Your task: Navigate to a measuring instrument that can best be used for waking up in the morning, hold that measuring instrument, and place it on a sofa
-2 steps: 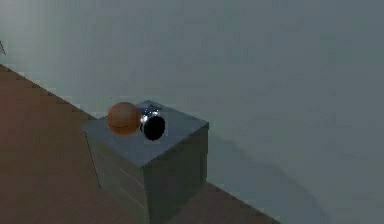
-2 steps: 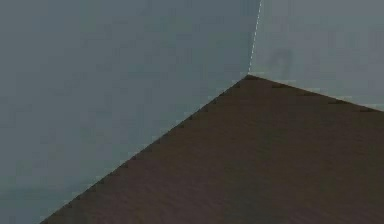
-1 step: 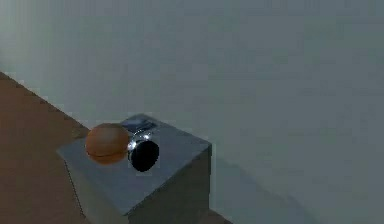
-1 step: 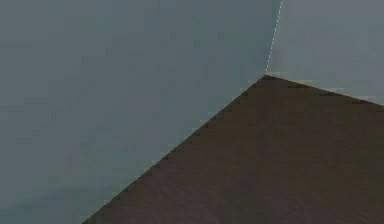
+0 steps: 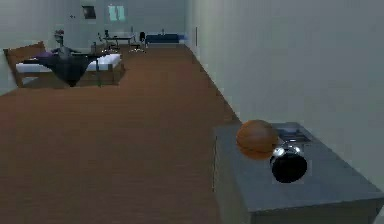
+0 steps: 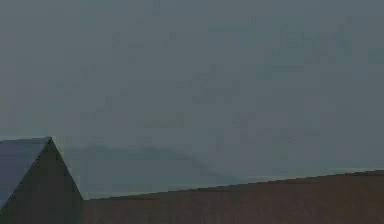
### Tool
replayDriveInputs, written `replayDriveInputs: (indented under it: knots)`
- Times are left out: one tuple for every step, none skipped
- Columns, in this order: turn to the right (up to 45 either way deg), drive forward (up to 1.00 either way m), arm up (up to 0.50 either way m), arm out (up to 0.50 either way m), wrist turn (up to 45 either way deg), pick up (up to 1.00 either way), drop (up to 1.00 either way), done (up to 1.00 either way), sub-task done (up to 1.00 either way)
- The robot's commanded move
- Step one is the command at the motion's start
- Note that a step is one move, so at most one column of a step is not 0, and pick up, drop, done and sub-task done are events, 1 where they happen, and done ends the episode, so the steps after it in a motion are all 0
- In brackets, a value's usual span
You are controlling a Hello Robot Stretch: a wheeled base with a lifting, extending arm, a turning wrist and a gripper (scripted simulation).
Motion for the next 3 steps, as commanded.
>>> replayDriveInputs:
  knots:
    - [-45.0,0.0,0.0,0.0,0.0,0.0,0.0,0.0,0.0]
    - [-12.0,0.0,0.0,0.0,0.0,0.0,0.0,0.0,0.0]
    - [45.0,0.0,0.0,0.0,0.0,0.0,0.0,0.0,0.0]
